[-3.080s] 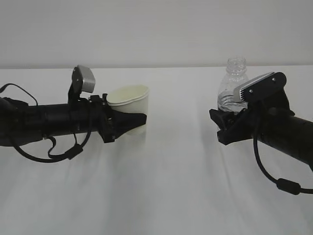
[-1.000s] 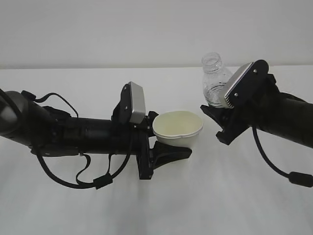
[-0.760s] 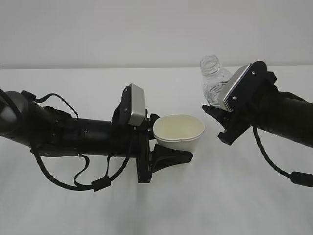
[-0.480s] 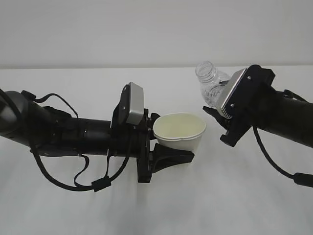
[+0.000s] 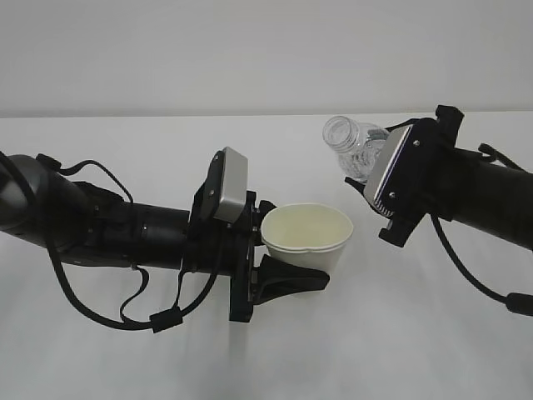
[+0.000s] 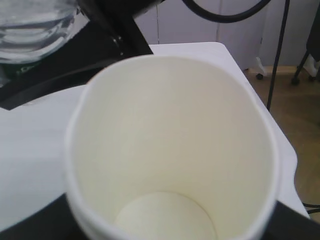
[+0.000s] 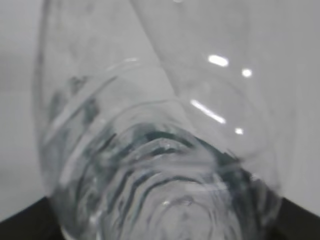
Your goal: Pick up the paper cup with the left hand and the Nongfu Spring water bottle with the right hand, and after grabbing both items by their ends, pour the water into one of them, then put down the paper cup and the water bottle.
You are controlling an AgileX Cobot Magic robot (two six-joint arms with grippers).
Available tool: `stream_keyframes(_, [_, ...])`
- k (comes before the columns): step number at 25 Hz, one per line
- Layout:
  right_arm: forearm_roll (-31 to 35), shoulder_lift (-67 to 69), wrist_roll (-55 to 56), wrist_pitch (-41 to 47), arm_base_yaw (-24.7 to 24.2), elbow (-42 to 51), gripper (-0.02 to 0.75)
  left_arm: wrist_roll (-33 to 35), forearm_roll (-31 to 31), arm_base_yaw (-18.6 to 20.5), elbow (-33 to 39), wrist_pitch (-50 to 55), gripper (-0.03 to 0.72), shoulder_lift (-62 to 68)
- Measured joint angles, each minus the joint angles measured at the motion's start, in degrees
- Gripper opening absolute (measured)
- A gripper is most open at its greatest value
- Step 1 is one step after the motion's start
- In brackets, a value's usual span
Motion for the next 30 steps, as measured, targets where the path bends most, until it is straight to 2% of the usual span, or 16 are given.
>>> stream_keyframes(30, [0.0,0.0,-20.9,-5.1,0.0,0.0,0.494,0.0,-2.9,0.0,0.0,0.0,0.43,0.0])
